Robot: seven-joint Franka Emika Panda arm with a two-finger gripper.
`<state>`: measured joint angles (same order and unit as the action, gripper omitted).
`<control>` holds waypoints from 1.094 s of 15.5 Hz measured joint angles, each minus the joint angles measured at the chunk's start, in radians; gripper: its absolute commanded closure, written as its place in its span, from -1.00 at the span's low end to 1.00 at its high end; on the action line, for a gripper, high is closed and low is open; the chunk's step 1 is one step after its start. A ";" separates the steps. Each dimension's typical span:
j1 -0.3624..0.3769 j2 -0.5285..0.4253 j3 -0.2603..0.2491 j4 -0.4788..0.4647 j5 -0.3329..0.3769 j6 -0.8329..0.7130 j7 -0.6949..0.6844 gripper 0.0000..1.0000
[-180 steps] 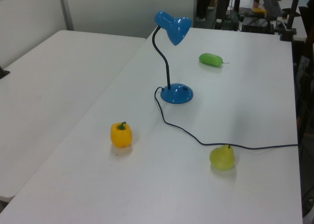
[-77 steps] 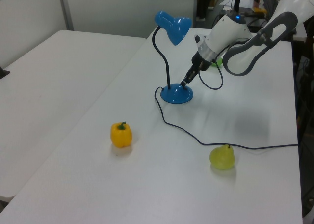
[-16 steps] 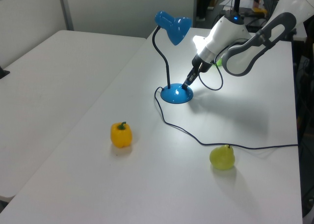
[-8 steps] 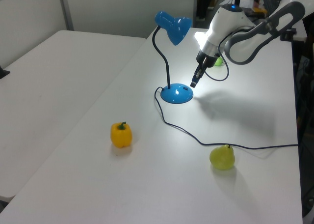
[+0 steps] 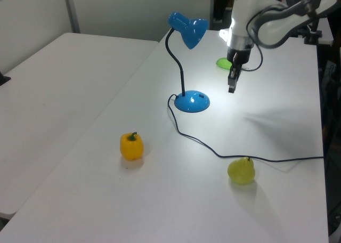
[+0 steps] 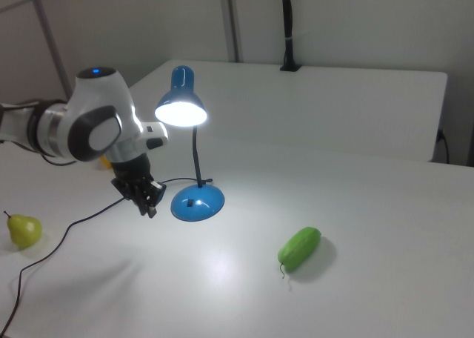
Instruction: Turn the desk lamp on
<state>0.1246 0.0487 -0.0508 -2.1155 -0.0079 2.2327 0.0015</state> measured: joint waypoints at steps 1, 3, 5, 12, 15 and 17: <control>0.002 -0.025 0.000 0.014 0.000 -0.076 0.001 -1.00; 0.002 -0.058 0.000 0.068 0.000 -0.227 0.015 -1.00; 0.002 -0.072 0.000 0.157 0.000 -0.377 0.047 -1.00; -0.003 -0.076 0.033 0.426 0.005 -0.655 0.111 -1.00; -0.004 -0.076 0.053 0.478 0.031 -0.658 0.185 -1.00; -0.007 -0.076 0.054 0.495 0.063 -0.658 0.186 -1.00</control>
<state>0.1178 -0.0269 0.0030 -1.6207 0.0548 1.5745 0.1880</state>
